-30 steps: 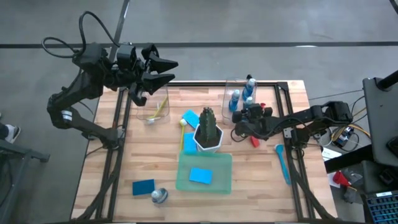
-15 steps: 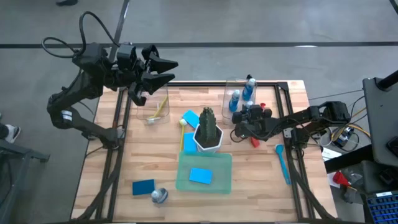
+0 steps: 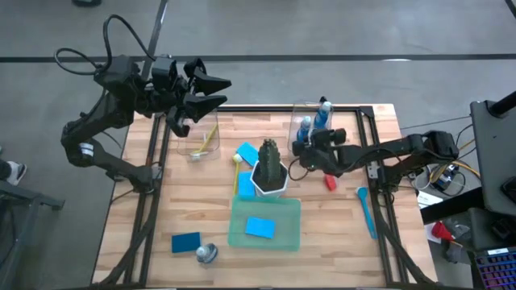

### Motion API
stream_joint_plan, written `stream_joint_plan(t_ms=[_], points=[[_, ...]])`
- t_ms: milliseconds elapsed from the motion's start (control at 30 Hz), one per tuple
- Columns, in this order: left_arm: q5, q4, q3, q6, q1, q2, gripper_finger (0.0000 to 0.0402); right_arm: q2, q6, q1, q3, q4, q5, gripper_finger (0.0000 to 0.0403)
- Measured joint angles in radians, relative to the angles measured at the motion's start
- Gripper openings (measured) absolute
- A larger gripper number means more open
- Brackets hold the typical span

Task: Pick & Place Kitchen Sink Supplies
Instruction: Put the dish soap into the right transparent bin

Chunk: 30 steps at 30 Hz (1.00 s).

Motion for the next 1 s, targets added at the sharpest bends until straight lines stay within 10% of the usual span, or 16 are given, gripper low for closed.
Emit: stream_joint_plan(t_ms=[600,1000], points=[[0.0,-0.007,0.0,0.008,0.0,-0.001,0.0195,-0.317,-0.478,-0.005,0.269,0.002,0.189,0.0236],[0.01,-0.301,0.0,-0.003,0.0,-0.002,0.0195,-0.375,-0.521,-0.007,0.458,-0.001,-0.503,0.0224]])
